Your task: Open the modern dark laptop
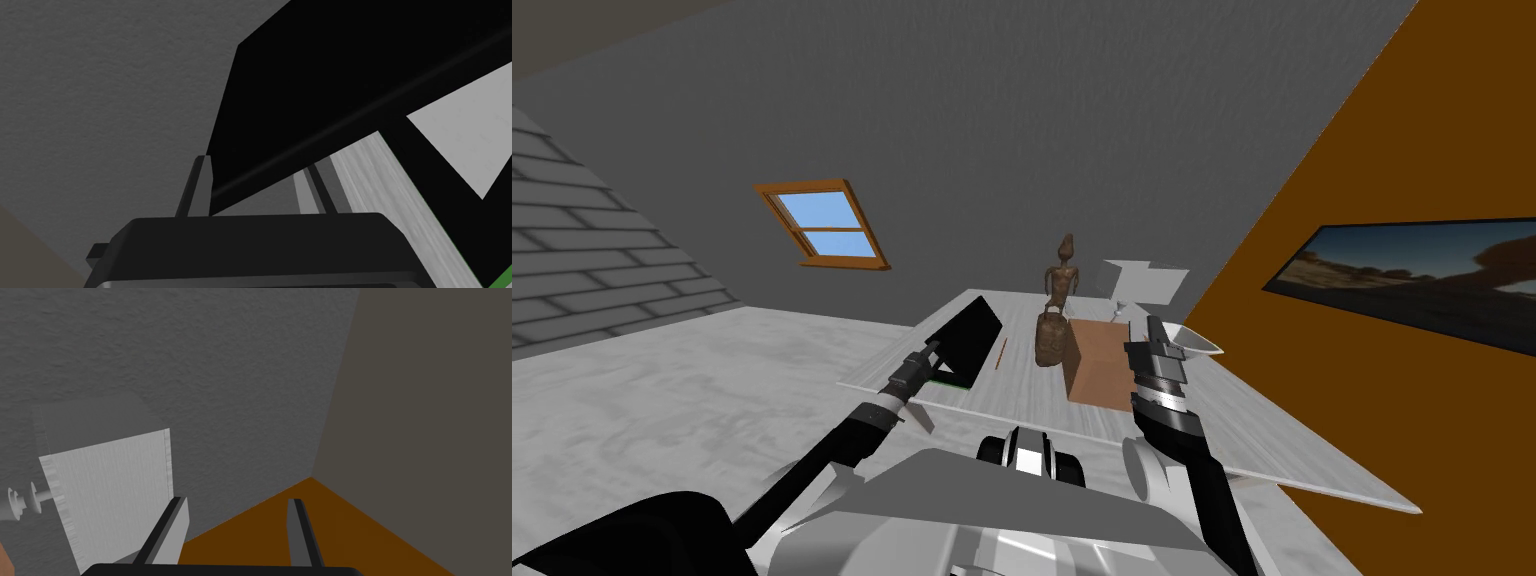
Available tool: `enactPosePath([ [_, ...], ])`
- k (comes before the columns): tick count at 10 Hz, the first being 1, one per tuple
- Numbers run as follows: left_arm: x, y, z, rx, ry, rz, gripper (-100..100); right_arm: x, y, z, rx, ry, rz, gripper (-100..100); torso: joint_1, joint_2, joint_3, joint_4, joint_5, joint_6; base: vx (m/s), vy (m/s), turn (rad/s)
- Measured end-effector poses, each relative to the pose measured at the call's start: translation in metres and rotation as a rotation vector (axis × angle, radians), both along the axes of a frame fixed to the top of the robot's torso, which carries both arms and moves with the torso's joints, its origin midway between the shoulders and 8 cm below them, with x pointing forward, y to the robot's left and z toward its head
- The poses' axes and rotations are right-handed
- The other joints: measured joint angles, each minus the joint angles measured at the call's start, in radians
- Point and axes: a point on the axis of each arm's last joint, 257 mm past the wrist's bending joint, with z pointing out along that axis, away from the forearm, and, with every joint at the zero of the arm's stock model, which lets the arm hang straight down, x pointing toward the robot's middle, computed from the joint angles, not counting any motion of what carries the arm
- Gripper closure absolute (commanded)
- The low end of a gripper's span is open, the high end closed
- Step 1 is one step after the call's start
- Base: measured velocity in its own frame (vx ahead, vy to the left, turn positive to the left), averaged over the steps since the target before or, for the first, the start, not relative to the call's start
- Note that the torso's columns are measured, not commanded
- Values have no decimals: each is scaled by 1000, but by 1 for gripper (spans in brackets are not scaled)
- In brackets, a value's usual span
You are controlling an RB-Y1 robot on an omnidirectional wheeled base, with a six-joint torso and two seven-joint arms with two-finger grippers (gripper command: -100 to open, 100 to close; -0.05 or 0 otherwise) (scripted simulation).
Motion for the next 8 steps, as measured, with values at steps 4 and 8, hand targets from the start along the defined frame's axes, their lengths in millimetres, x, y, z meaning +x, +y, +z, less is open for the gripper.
enactPosePath([
  [4, 6, -4, -19, -196, -4, 14, 100, 0, 0, 0, 0, 0, 0, 0, 5, -1, 0, -1, 2, -1, -36, 129, -34],
  [8, 13, -11, -38, -384, -7, 24, 100, 0, 0, 0, 0, 0, 0, 0, -3, -3, -2, -1, -1, -1, -39, 104, -30],
])
